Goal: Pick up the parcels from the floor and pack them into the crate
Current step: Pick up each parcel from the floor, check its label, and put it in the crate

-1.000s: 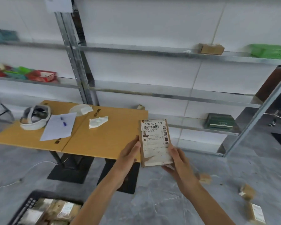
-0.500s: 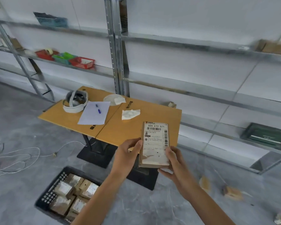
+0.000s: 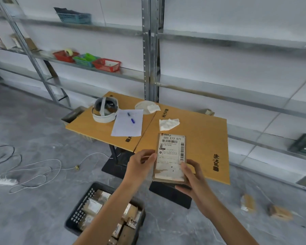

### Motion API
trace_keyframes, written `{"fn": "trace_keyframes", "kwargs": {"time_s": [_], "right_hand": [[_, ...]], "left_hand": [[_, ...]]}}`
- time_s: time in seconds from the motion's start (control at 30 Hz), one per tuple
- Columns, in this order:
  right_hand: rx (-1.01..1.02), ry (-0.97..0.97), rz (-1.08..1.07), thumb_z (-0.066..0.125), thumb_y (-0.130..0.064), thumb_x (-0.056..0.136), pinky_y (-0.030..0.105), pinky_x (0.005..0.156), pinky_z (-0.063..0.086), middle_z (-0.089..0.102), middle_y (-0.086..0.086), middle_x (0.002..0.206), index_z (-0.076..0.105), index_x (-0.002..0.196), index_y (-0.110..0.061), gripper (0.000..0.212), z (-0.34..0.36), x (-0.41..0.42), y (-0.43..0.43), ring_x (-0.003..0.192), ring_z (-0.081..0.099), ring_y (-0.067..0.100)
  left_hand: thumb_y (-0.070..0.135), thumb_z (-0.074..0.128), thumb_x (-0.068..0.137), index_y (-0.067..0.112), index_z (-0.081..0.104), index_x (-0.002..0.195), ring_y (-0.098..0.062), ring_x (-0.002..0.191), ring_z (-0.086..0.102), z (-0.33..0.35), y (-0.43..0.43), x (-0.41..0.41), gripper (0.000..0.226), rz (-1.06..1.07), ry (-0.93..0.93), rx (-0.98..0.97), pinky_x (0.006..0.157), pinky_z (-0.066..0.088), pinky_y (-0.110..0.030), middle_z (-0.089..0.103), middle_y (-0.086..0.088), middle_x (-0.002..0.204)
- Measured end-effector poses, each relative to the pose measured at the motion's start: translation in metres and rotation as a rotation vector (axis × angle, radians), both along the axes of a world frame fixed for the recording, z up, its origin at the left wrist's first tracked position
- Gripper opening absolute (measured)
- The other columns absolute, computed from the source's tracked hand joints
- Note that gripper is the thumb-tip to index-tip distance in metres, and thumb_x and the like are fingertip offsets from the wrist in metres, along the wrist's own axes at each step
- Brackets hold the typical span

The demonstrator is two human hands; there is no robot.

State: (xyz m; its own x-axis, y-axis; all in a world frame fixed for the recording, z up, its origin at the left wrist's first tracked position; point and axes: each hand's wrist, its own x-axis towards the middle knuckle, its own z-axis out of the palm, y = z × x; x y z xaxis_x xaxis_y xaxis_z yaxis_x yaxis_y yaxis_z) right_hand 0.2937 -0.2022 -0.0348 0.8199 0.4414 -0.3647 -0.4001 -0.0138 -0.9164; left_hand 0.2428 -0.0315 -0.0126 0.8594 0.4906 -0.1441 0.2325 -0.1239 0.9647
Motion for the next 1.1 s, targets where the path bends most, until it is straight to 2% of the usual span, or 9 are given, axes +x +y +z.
{"fn": "trace_keyframes", "kwargs": {"time_s": [0.13,0.27,0.37,0.47,0.57,0.67,0.77,0.93,1.1], "right_hand": [[0.025,0.071,-0.025,0.053,-0.043,0.088,0.045,0.091,0.052,0.062,0.001,0.117,0.046,0.123,-0.033,0.036,-0.008,-0.036,0.081,0.106,0.062,0.020],[-0.001,0.046,0.023,0.055,-0.030,0.091,0.046,0.095,0.049,0.061,-0.006,0.115,0.038,0.134,-0.027,0.046,-0.002,-0.066,0.150,0.105,0.060,0.012],[-0.018,0.046,0.009,0.060,-0.039,0.084,0.046,0.096,0.050,0.062,-0.001,0.121,0.044,0.134,-0.028,0.054,-0.003,-0.073,0.181,0.111,0.060,0.016],[-0.032,0.038,-0.013,0.063,-0.049,0.073,0.038,0.087,0.055,0.063,0.001,0.121,0.051,0.130,-0.031,0.061,-0.008,-0.070,0.201,0.112,0.060,0.018],[-0.049,0.038,-0.008,0.059,-0.043,0.082,0.034,0.085,0.055,0.067,0.001,0.113,0.056,0.125,-0.031,0.045,-0.016,-0.058,0.213,0.106,0.064,0.018],[-0.062,0.041,0.086,0.058,-0.044,0.081,0.037,0.091,0.053,0.068,0.002,0.114,0.058,0.124,-0.030,0.045,-0.030,-0.041,0.223,0.106,0.064,0.018],[-0.132,0.026,0.117,0.059,-0.041,0.083,0.038,0.090,0.053,0.067,0.005,0.113,0.058,0.124,-0.025,0.044,-0.056,-0.024,0.241,0.104,0.064,0.019],[-0.138,0.162,-0.085,0.061,-0.034,0.086,0.032,0.087,0.050,0.064,0.010,0.115,0.047,0.128,-0.016,0.048,-0.110,-0.013,0.277,0.102,0.063,0.019],[-0.184,0.294,-0.180,0.061,-0.018,0.089,0.020,0.066,0.055,0.063,0.007,0.110,0.050,0.109,-0.017,0.024,-0.176,-0.044,0.318,0.093,0.066,0.013]], "left_hand": [[0.024,0.059,0.090,0.023,0.063,0.087,-0.011,0.096,0.064,-0.005,0.084,-0.027,0.004,-0.051,0.038,-0.019,0.093,0.052,-0.038,0.070,0.006,0.094],[0.029,0.062,0.088,0.023,0.060,0.083,-0.014,0.096,0.065,-0.008,0.157,-0.049,0.007,-0.088,0.071,-0.021,0.094,0.051,-0.044,0.070,0.007,0.090],[0.028,0.065,0.085,0.022,0.057,0.091,-0.016,0.099,0.063,-0.010,0.197,-0.054,0.012,-0.108,0.105,-0.042,0.094,0.051,-0.042,0.066,0.004,0.098],[0.028,0.069,0.082,0.025,0.032,0.132,-0.014,0.103,0.057,-0.011,0.222,-0.050,0.063,-0.136,0.125,-0.094,0.092,0.050,-0.036,0.049,0.000,0.119],[0.032,0.072,0.079,0.033,0.010,0.145,-0.018,0.116,0.048,-0.022,0.249,-0.039,0.091,-0.181,0.177,-0.074,0.099,0.046,-0.042,0.037,0.002,0.128],[0.032,0.067,0.083,0.029,0.036,0.135,-0.018,0.112,0.055,-0.035,0.269,-0.027,0.060,-0.227,0.197,-0.164,0.092,0.049,-0.035,0.055,0.003,0.118],[0.024,0.064,0.086,0.030,0.055,0.104,-0.017,0.098,0.064,-0.056,0.284,-0.020,0.021,-0.255,0.227,-0.212,0.080,0.055,-0.026,0.064,0.002,0.099],[0.021,0.068,0.082,0.022,0.055,0.098,-0.020,0.095,0.066,-0.114,0.315,-0.020,0.021,-0.096,0.314,-0.260,0.082,0.057,-0.036,0.064,0.000,0.104],[0.023,0.072,0.080,0.013,0.055,0.108,-0.018,0.089,0.070,-0.198,0.341,-0.045,0.034,-0.021,0.465,-0.349,0.073,0.060,-0.036,0.066,-0.005,0.107]]}}
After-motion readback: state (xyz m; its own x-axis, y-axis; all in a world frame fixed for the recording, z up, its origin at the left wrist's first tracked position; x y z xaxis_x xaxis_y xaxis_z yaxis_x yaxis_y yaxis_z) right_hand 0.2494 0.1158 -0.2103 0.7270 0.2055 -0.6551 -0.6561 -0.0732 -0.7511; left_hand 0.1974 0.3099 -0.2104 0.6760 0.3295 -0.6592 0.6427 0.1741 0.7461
